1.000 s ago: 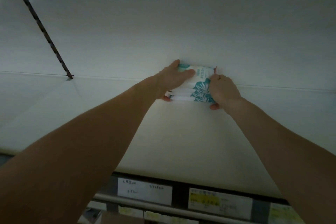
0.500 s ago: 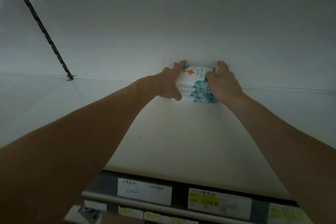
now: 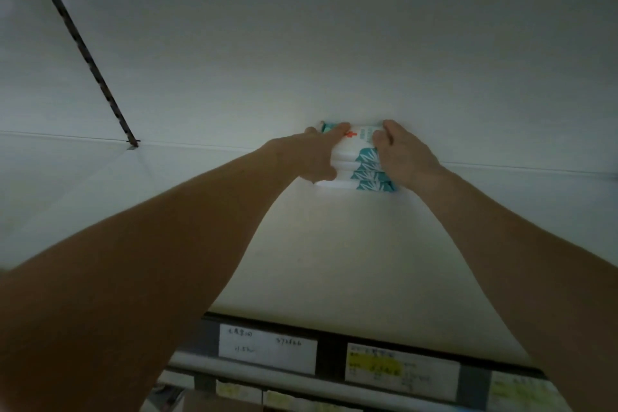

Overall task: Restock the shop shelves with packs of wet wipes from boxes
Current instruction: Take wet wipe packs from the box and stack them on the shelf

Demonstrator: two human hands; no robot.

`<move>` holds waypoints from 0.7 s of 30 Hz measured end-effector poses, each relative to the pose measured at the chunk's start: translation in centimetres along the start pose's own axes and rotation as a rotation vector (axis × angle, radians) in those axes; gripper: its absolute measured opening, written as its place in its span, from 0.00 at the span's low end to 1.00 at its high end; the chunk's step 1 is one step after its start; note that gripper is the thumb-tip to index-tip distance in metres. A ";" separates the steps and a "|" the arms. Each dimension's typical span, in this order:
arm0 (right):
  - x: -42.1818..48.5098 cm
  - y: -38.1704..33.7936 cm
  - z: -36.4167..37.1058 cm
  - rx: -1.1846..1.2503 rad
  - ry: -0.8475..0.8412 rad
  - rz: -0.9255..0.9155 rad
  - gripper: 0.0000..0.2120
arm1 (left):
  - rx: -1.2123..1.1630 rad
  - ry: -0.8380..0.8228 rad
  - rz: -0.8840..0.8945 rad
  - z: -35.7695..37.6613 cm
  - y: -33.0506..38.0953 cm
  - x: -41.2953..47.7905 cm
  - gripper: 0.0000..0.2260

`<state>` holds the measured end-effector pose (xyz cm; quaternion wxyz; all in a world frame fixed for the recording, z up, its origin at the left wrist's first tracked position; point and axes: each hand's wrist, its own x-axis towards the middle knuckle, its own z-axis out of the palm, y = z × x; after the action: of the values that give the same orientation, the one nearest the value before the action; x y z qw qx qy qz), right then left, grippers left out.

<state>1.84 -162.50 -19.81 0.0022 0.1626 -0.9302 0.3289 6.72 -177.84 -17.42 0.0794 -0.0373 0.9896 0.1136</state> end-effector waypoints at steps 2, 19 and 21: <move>-0.2 -0.1 -0.2 -0.071 0.048 -0.002 0.21 | 0.040 0.038 -0.007 0.2 0.2 -0.4 0.41; -7.9 -10.2 5.3 -0.169 0.138 -0.597 0.13 | 0.093 0.247 -0.269 0.4 -5.7 -11.2 0.33; -9.2 -12.3 6.8 -0.166 0.100 -0.638 0.13 | 0.093 0.253 -0.338 0.2 -7.4 -13.9 0.31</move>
<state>15.00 -172.91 -18.62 0.1640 0.4288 -0.8548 0.2421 21.12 -184.26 -16.92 -0.0259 -0.2130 0.9756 0.0471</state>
